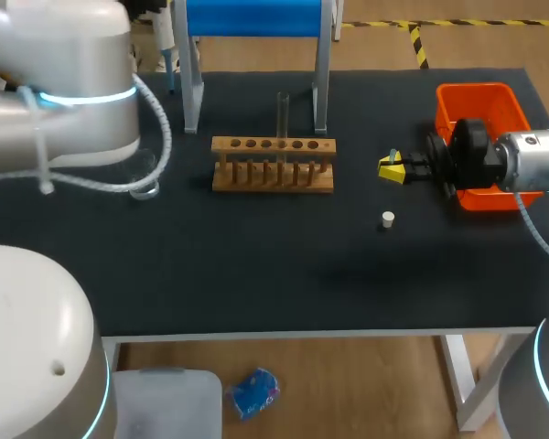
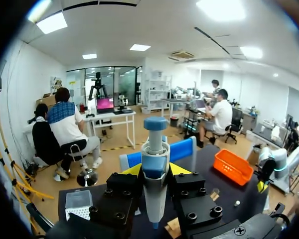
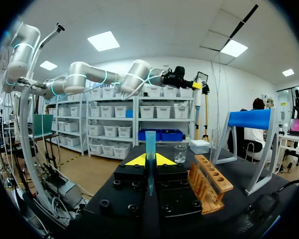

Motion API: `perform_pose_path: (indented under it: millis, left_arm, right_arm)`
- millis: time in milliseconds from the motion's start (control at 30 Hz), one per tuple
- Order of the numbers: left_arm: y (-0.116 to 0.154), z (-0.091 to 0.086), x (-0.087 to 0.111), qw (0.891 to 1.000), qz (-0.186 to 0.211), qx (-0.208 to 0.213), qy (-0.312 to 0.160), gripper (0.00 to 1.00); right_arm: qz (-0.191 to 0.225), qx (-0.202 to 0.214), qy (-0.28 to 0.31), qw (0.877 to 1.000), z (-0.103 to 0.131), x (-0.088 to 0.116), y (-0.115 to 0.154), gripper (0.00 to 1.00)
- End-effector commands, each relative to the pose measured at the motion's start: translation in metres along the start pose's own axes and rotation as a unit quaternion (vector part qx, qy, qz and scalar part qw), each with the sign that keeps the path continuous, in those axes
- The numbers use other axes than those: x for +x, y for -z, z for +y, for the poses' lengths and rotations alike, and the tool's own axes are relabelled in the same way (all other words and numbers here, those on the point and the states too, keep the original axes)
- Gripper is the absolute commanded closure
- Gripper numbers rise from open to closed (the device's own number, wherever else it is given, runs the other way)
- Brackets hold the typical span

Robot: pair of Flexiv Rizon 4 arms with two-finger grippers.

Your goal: Invert the test tube, pick up the pipette, mount the tip to pipette, aspirate from beaker and dispense into the tube, eject the tip, return the pipette, and cap with the stopper.

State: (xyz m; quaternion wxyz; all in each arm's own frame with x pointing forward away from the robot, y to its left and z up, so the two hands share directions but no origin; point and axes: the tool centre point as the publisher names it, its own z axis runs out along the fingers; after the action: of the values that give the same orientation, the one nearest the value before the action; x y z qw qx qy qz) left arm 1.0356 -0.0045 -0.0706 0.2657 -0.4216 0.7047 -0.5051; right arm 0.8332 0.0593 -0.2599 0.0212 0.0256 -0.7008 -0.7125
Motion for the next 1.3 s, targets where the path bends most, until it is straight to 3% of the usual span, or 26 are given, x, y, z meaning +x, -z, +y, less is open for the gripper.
perform_pose_path:
  millis: [33,200,233,333,533,700,967,1133,1233,1300]
  left_arm:
    - [0.005,0.002,-0.004,0.997,0.078,0.003,-0.001,1.0]
    - [0.005,0.002,-0.004,0.997,0.078,0.003,-0.001,1.0]
    - [0.002,0.002,0.001,0.996,0.086,-0.009,-0.028,1.0]
    - [0.003,-0.005,0.019,0.988,0.138,-0.018,-0.07,1.0]
    - [0.025,-0.019,0.058,0.966,0.227,0.005,-0.125,1.0]
    - [0.04,-0.025,0.092,0.952,0.266,0.009,-0.147,1.0]
    - [0.053,-0.018,0.135,0.941,0.302,0.013,-0.153,1.0]
    - [0.063,-0.019,0.157,0.921,0.353,0.016,-0.162,1.0]
    - [0.066,-0.02,0.176,0.897,0.407,0.006,-0.173,1.0]
    - [0.066,-0.018,0.182,0.899,0.405,-0.003,-0.168,1.0]
  right_arm:
    - [0.0,0.0,0.0,1.0,0.0,0.0,0.0,1.0]
    - [0.0,0.0,0.0,1.0,0.0,0.0,0.0,1.0]
    - [0.0,0.0,0.0,1.0,0.0,0.0,0.0,1.0]
    - [0.0,0.0,0.0,1.0,0.0,0.0,0.0,1.0]
    - [0.0,0.0,0.0,1.0,0.0,0.0,0.0,1.0]
    - [0.0,0.0,0.0,1.0,0.0,0.0,0.0,1.0]
    - [0.0,0.0,0.0,1.0,0.0,0.0,0.0,1.0]
    - [0.0,0.0,0.0,1.0,0.0,0.0,0.0,1.0]
    - [0.0,0.0,0.0,1.0,0.0,0.0,0.0,1.0]
    - [0.0,0.0,0.0,1.0,0.0,0.0,0.0,1.0]
